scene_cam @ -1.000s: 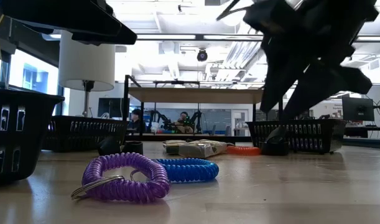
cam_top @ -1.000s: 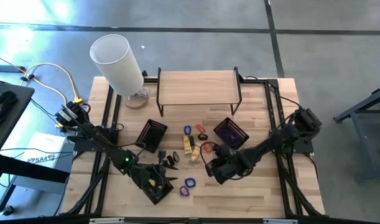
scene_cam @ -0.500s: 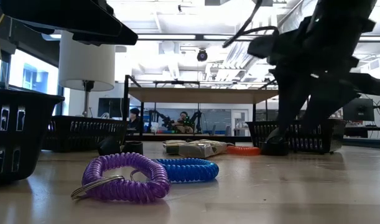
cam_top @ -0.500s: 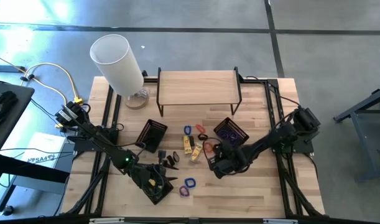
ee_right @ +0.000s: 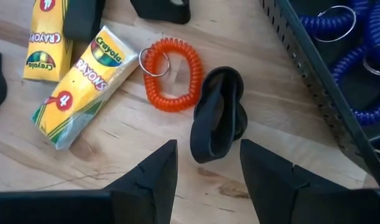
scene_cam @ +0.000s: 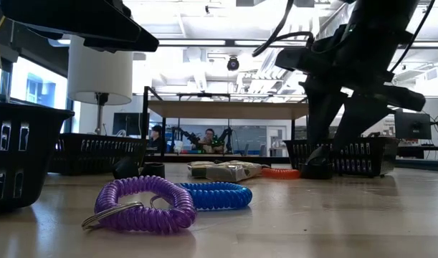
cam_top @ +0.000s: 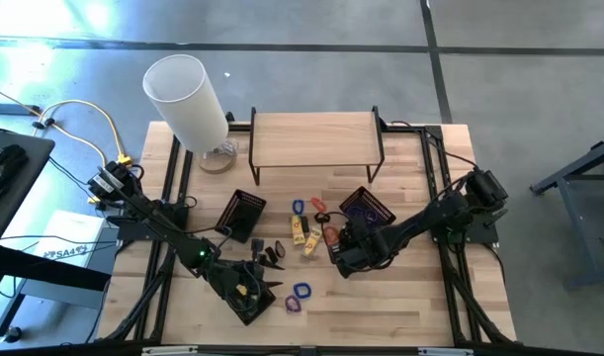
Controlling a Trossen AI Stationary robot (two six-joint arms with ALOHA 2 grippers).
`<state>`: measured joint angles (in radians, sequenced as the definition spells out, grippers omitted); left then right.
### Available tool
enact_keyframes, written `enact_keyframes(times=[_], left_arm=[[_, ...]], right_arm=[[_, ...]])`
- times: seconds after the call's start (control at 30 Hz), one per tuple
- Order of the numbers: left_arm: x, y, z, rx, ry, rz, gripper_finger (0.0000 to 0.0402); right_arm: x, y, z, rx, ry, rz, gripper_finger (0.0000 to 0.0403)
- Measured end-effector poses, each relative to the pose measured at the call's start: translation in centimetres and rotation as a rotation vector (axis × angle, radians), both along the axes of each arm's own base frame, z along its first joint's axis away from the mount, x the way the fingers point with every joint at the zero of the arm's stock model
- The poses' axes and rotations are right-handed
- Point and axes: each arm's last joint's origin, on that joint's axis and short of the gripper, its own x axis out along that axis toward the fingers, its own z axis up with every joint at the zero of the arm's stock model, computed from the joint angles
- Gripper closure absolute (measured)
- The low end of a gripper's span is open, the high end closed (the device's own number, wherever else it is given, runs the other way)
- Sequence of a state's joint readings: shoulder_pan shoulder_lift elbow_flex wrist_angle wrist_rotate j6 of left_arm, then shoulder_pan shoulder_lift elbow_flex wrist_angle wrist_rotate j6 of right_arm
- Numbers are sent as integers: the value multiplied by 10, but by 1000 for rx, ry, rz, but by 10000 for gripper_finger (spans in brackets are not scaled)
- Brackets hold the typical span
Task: Pick & Place Office Desk Supplies
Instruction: Put the black rubber band into the top left black bin
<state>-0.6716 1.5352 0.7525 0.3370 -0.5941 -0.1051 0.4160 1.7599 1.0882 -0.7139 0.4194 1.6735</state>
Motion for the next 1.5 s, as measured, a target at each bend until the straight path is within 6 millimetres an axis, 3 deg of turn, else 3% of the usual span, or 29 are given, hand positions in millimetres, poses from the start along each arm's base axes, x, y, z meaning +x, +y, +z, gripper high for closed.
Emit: enact_keyframes(times=[0.67,0.83,1.07,1.27,1.5], left_arm=[[0,0,0,1,0,0,238],[0,0,0,1,0,0,238],[0,0,0,1,0,0,238],[0,0,0,1,0,0,238],[0,0,0,1,0,1,238]], right_arm=[[9,-5,-14,-38,19,32,245],[9,-5,-14,-42,24,44,289],[9,-4,-14,-12,57,101,388],[6,7,-12,-90,35,166,399],[13,33,12,-110,-41,254,399]])
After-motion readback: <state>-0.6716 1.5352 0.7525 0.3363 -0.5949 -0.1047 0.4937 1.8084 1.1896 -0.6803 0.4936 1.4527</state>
